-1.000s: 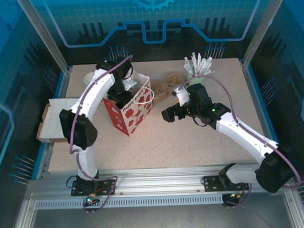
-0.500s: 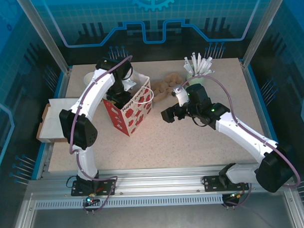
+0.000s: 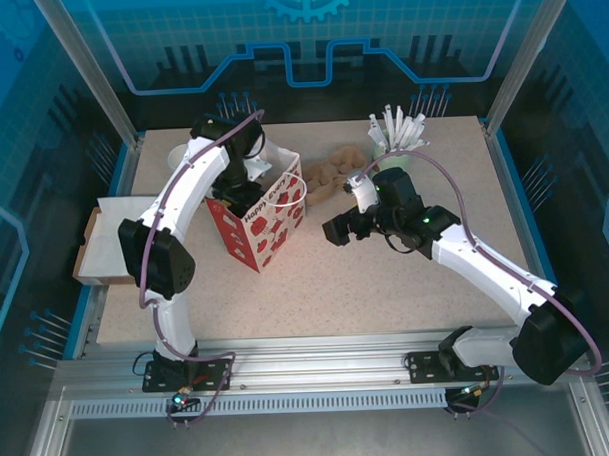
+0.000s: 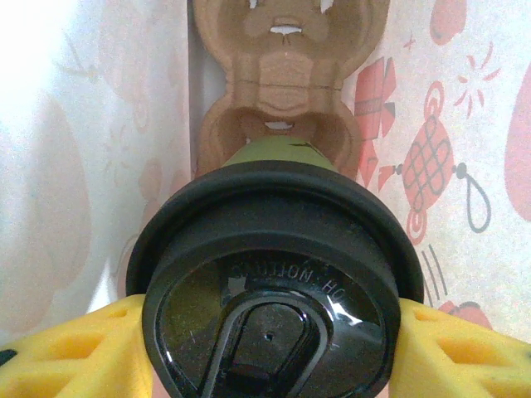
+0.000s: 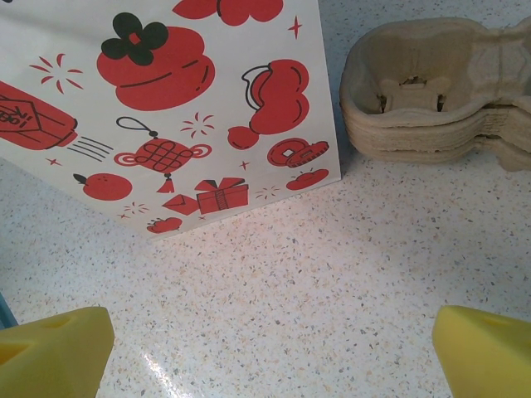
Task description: Pack the takeout coffee
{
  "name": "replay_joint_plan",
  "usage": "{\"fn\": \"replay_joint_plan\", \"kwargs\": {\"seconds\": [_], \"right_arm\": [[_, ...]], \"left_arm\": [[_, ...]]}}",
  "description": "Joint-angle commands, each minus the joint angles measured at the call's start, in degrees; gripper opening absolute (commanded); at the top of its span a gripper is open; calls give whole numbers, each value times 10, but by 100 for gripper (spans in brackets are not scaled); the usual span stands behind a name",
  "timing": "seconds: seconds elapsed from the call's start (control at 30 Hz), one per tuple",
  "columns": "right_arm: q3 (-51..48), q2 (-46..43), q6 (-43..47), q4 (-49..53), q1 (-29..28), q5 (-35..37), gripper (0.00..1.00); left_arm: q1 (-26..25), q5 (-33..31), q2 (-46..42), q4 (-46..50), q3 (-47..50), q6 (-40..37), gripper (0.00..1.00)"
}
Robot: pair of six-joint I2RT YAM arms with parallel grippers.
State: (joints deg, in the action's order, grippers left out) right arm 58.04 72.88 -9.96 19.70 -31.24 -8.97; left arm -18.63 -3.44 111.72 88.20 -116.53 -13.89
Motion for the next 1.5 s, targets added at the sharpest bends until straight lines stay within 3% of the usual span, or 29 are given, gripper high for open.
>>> {"fn": "replay_joint_plan", "kwargs": {"seconds": [0.0,1.47], "right_arm": [[5,7,8,4,-10,5,100],[8,16,11,10,-17,8,100]], "left_arm": [[8,-8,3,17,-19,2,40],[14,2,-1,-1,-18,-4,40]]}}
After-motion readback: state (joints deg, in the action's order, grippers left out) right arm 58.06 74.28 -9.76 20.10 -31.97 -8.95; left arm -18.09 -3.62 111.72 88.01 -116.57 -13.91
